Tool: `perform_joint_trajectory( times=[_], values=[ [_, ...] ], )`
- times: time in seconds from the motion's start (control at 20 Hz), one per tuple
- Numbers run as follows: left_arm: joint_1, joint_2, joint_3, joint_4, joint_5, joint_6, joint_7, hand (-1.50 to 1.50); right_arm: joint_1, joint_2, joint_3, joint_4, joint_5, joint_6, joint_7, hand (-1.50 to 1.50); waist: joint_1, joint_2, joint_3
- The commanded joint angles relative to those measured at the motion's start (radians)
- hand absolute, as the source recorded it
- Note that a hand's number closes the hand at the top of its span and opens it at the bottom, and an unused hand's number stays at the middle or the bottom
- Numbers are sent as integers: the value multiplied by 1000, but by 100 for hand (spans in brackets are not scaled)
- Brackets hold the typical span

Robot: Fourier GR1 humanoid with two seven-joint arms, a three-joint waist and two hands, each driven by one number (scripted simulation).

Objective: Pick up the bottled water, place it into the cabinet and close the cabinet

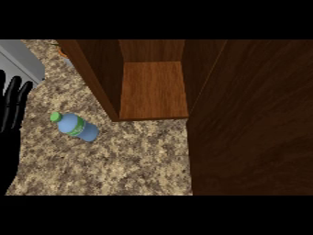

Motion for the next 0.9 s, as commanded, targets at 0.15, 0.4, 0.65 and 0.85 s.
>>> perform_joint_trajectory(
  times=[0.15, 0.4, 0.65, 0.85],
  values=[
    [-2, 55, 149, 156, 224, -150, -131, -150, 137, 4, 18, -54, 44, 6, -29, -150, 50, 1, 36],
    [-13, 15, 180, 108, 545, -135, 174, -150, 201, -7, 126, -161, -91, 105, 121, -150, 53, -6, 36],
    [25, 81, 266, 0, 697, -97, 311, -150, 262, 13, 226, -331, -42, 61, 254, -150, 56, -3, 36],
    [-4, 122, 302, -102, 765, -16, 425, -150, 221, 9, 223, -379, -46, 46, 341, -150, 56, -1, 37]
  ],
)
